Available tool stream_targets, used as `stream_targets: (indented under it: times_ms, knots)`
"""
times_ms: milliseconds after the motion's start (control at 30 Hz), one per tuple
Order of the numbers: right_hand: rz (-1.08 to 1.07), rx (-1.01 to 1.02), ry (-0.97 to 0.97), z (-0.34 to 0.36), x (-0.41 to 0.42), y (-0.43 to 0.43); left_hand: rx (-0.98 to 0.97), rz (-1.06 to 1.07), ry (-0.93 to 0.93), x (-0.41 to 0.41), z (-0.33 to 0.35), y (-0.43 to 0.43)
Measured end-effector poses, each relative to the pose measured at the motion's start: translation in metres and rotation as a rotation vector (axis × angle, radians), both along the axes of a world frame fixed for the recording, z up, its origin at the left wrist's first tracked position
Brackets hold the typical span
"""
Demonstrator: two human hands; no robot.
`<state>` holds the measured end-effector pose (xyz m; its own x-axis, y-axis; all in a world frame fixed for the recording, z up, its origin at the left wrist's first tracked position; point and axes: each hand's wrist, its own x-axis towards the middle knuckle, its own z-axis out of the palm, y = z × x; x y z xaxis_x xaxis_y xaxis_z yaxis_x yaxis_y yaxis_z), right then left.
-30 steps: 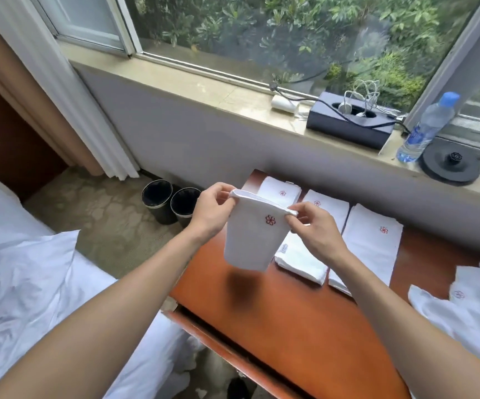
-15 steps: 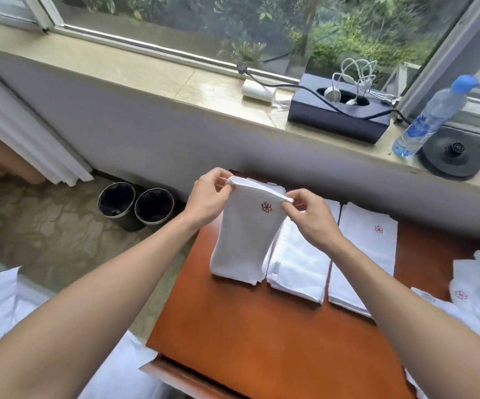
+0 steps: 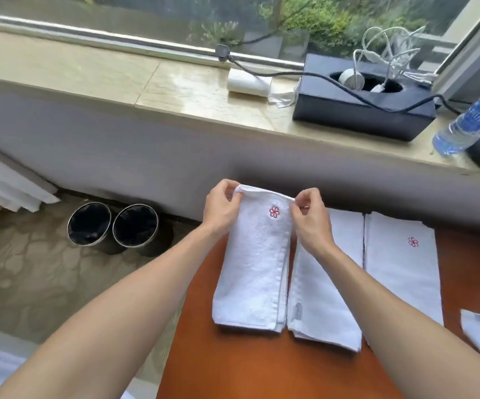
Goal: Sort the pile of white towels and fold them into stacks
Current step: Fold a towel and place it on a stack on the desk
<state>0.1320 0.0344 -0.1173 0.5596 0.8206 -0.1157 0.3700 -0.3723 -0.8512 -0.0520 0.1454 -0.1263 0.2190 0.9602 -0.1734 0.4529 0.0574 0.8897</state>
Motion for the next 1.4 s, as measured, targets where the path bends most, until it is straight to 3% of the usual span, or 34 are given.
stream_targets:
  times_ms: [200,367,567,667,833,1200,1400]
  knots:
    - [-0.017,-0.076,-0.07,-0.05,0.011,0.028,-0.036,-0.022,0.019,0.015,-0.059,0.031]
    - [0.014,-0.122,0.023,-0.074,0.013,0.032,-0.137,-0.046,-0.01,0.015,-0.091,0.025]
    - [0.052,-0.171,0.223,-0.079,-0.016,-0.015,-0.082,-0.107,-0.057,-0.018,-0.086,-0.036]
    - [0.139,-0.228,0.238,-0.077,-0.035,-0.06,-0.037,-0.242,0.019,-0.041,-0.082,-0.077]
    - [0.28,-0.328,0.116,-0.073,-0.056,-0.099,-0.027,-0.295,0.12,-0.069,-0.073,-0.115]
    - [0.226,-0.334,0.028,-0.08,-0.059,-0.117,-0.286,-0.471,0.208,-0.067,-0.063,-0.121]
    - [0.222,-0.337,0.047,-0.081,-0.071,-0.117,-0.112,-0.508,0.427,-0.077,-0.066,-0.124]
